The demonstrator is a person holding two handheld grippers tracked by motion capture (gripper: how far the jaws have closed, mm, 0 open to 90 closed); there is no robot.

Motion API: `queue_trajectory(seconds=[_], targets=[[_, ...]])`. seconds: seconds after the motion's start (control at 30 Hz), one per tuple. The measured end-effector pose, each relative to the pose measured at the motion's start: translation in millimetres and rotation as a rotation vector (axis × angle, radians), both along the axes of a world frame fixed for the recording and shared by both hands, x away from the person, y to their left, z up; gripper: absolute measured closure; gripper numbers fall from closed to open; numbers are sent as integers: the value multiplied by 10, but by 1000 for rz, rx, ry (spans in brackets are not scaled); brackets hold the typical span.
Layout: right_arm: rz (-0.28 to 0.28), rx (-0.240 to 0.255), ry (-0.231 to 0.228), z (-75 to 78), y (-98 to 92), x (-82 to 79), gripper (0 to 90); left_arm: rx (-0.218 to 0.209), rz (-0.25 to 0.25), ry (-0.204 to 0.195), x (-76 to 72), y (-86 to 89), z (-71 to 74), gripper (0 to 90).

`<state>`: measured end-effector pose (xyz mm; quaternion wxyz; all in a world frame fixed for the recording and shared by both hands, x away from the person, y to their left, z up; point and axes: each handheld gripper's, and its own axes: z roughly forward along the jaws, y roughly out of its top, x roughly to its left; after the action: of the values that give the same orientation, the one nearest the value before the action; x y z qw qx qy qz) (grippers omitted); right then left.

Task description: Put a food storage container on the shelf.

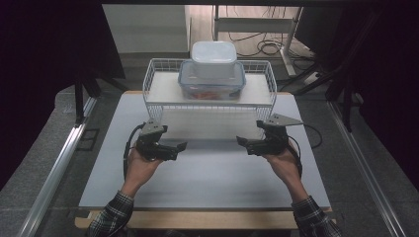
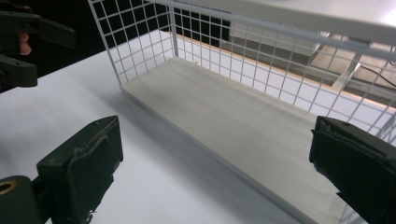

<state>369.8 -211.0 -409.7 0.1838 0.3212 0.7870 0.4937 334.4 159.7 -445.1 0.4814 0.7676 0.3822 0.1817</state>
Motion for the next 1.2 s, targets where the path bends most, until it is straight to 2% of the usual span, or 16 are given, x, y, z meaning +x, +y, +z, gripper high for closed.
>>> queue_trajectory(seconds=[0.13,0.37,0.57,1.2], targets=[[-9,-6,12,-44,-33,-6,27,14,15,13,-22,47,-80,43],[-22,-21,33,-130,-67,-17,12,8,25,39,-68,134,-200,40],[-36,-41,58,-238,-124,-45,4,19,34,59,-113,174,-288,37],[-37,-87,94,-468,-271,-215,3,24,59,86,-275,348,-480,34]])
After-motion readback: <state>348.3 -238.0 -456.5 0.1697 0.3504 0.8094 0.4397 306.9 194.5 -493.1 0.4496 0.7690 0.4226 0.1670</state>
